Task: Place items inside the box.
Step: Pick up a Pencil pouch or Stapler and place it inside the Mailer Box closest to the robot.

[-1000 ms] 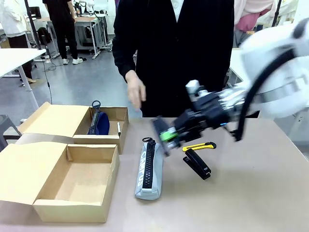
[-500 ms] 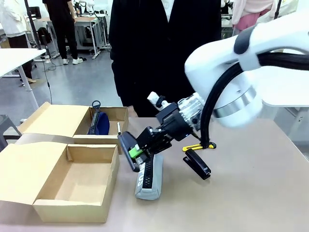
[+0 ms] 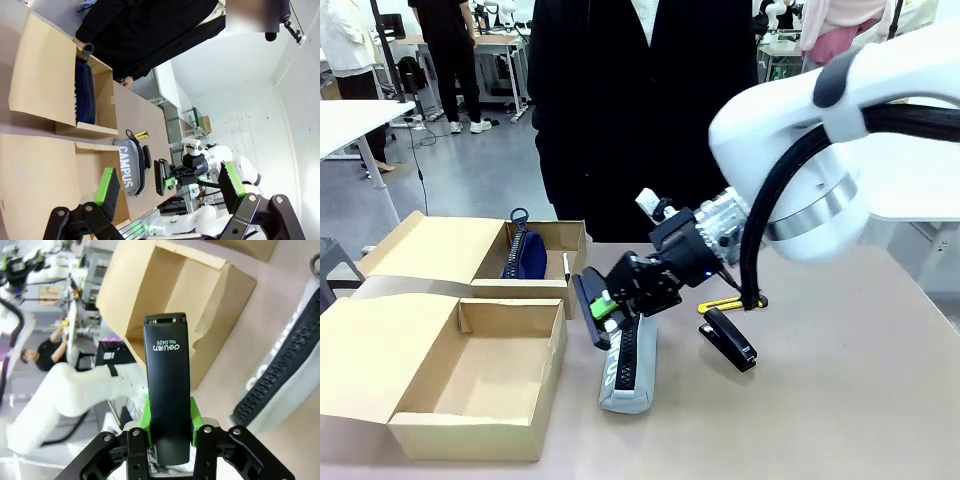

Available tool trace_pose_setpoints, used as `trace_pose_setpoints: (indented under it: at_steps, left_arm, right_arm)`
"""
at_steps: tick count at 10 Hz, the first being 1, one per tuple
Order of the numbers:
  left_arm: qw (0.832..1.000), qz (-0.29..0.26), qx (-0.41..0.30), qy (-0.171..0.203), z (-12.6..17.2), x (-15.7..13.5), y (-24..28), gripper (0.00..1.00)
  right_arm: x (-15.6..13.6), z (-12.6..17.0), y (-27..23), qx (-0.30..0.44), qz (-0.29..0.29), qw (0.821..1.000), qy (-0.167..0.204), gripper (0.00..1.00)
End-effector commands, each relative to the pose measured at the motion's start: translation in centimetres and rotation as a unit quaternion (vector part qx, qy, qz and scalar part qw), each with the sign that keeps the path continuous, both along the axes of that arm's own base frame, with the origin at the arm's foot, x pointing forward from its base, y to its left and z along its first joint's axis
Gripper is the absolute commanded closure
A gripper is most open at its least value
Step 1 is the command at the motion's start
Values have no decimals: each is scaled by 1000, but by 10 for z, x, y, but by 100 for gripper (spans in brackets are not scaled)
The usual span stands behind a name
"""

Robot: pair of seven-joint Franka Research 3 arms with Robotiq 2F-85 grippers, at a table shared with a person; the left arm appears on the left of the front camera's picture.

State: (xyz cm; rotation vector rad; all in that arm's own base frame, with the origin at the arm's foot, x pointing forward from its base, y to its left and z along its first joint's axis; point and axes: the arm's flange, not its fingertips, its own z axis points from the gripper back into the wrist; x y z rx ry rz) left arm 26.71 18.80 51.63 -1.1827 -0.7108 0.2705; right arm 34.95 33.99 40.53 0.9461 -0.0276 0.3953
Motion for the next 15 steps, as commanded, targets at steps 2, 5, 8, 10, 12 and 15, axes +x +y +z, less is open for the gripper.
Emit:
trace_pose_setpoints:
  at_steps: [2, 5, 8, 10, 12, 15]
  left_arm:
    - [1000, 0, -5, -16, 1, 0, -1, 0]
    - [1000, 0, -5, -16, 1, 0, -1, 0]
    - [1000, 0, -5, -16, 1, 0, -1, 0]
    - [1000, 0, -5, -16, 1, 0, -1, 0]
    - [1000, 0, -5, -16, 1, 0, -1, 0]
    - [1000, 0, -5, -16, 1, 0, -1, 0]
  right_arm:
    - [-17, 44, 80, -84, -96, 989, 72, 69]
    - [-31, 48, 154, -167, -108, 978, 53, 69]
    - [-26, 26, 214, -232, -119, 964, 47, 69]
    - [-18, 14, 233, -269, -152, 950, 52, 69]
    - [-17, 2, 246, -304, -167, 936, 53, 69]
    - [-17, -5, 249, -347, -176, 920, 60, 69]
